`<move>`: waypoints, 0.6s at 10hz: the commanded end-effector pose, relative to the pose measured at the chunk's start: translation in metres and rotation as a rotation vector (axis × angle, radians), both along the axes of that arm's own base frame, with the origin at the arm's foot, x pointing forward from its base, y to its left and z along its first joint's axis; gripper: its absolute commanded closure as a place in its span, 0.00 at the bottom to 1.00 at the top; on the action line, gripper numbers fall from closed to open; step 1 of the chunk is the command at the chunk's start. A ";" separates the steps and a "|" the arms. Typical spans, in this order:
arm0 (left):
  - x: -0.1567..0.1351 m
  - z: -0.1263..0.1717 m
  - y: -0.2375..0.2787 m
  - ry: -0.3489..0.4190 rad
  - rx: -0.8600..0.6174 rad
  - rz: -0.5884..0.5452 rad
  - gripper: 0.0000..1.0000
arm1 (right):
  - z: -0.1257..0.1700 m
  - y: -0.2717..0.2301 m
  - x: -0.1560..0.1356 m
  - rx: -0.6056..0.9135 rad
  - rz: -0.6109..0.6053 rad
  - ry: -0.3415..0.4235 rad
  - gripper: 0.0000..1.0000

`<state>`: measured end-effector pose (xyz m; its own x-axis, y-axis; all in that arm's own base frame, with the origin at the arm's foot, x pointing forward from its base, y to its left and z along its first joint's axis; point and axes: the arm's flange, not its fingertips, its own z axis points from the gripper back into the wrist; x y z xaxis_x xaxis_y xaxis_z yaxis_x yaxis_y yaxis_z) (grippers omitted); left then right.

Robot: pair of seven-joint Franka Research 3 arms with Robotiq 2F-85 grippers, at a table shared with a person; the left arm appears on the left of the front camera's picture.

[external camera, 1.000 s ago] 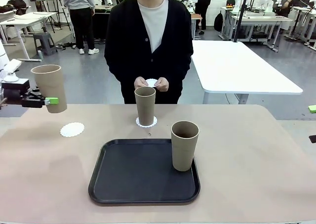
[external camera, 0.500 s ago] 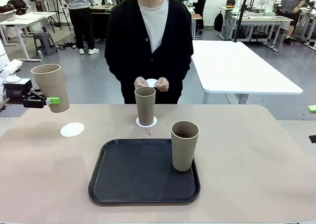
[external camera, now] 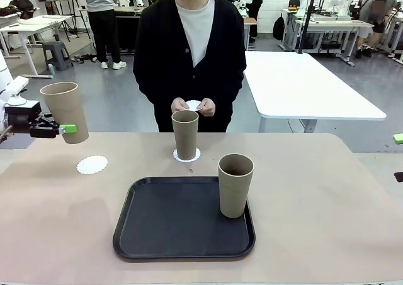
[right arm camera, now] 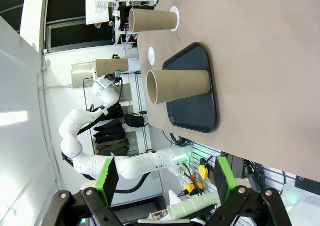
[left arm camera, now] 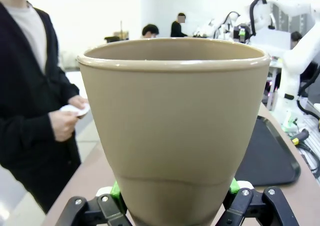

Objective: Place coasters on the table and set cups on them.
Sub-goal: Take one Reusable plastic cup from the Flat Tray and place it on a coaster set by the human.

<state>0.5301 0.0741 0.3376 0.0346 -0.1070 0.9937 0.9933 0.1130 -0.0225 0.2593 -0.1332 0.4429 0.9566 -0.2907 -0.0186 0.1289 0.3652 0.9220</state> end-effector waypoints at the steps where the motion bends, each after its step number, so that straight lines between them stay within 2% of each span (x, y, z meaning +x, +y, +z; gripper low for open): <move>1: 0.000 0.002 0.001 -0.003 -0.003 -0.002 0.18 | 0.000 0.001 0.001 0.017 0.004 -0.015 0.00; 2: 0.000 0.000 0.000 0.000 0.000 0.000 0.18 | 0.000 0.001 0.001 0.017 0.004 -0.015 0.00; 3: 0.015 -0.016 -0.007 -0.025 0.014 -0.003 0.18 | 0.000 0.001 0.001 0.017 0.004 -0.015 0.00; 4: 0.024 -0.028 -0.010 -0.016 0.007 -0.020 0.18 | 0.000 0.001 0.001 0.017 0.004 -0.015 0.00; 6: 0.031 -0.051 -0.013 -0.062 0.013 -0.066 0.18 | 0.000 0.001 0.001 0.017 0.004 -0.015 0.00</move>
